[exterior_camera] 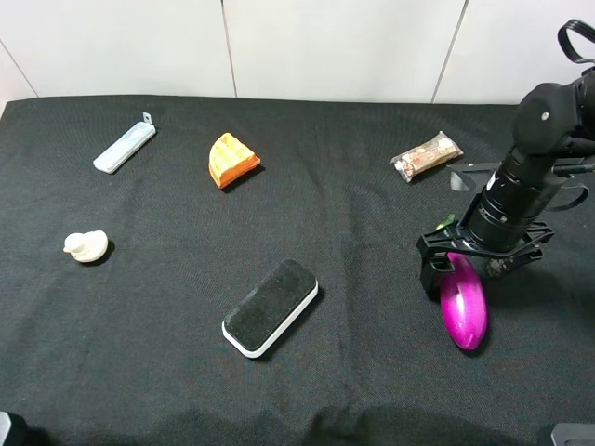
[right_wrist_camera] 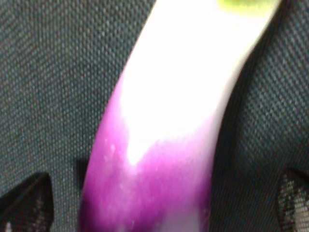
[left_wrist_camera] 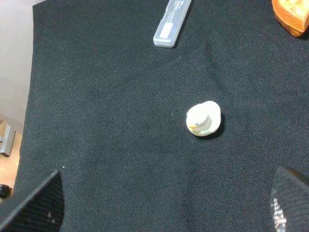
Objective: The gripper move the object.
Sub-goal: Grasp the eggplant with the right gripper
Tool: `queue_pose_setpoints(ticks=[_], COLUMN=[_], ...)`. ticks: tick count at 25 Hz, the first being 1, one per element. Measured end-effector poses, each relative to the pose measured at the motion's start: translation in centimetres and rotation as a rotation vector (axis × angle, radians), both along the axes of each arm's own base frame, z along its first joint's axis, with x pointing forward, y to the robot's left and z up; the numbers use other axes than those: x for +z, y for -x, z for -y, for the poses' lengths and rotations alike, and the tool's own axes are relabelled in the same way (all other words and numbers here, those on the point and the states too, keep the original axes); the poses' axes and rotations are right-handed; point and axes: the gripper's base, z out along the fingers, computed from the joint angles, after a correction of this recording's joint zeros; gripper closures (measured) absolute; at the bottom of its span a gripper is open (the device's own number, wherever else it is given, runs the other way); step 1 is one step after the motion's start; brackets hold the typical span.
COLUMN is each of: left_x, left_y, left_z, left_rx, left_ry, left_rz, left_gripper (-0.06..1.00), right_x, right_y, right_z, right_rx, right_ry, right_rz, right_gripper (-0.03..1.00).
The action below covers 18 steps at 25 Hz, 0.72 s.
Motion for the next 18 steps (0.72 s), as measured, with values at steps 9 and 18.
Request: queue_pose_setpoints(ticks=[9,18], left_x=[0.00,0.00], left_y=[0.00,0.00], left_z=[0.00,0.00], left_rx=[0.000,0.000], left_ry=[0.000,0.000], left_rz=[0.000,0.000], left_gripper=[0.04,0.04], right_x=[-0.02,-0.02], right_y=[-0.22,-0.22], right_z=[-0.03,-0.03], right_rx=[-0.002,-0.001], right_ry=[-0.003,-0.003], right_rz=[0.024,0.024], right_gripper=[0.27,0.50])
